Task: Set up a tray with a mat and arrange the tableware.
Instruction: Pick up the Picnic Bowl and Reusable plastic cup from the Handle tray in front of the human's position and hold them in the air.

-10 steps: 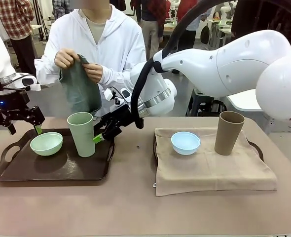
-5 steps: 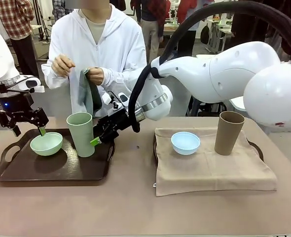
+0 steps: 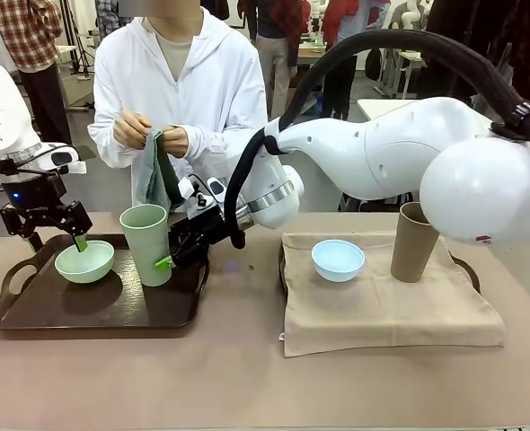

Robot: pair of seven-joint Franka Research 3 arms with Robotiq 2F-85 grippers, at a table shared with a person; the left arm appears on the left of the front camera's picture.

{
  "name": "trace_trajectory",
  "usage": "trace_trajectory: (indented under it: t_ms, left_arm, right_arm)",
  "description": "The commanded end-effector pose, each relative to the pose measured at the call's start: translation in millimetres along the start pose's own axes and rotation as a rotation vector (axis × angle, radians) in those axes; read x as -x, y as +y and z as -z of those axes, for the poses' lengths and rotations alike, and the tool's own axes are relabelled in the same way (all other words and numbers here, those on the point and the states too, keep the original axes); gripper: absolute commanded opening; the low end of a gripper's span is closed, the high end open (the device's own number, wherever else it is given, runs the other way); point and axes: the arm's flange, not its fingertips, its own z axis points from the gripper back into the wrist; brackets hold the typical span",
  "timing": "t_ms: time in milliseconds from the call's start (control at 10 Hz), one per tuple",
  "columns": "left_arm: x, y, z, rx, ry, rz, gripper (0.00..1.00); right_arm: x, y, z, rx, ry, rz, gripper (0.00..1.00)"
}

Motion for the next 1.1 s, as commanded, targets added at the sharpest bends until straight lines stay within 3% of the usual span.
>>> trace_trajectory:
  t_ms: [0,1000]
  left_arm:
    - [-8,4,11,0.024,-0.009,0.021,1.0]
    - [-28,27,50,0.072,-0.001,0.032,1.0]
  right_arm:
    - [-3,-7,8,0.03,-0.021,-0.008,1.0]
    - [-7,-14,14,0.054,-0.009,-0.015,1.0]
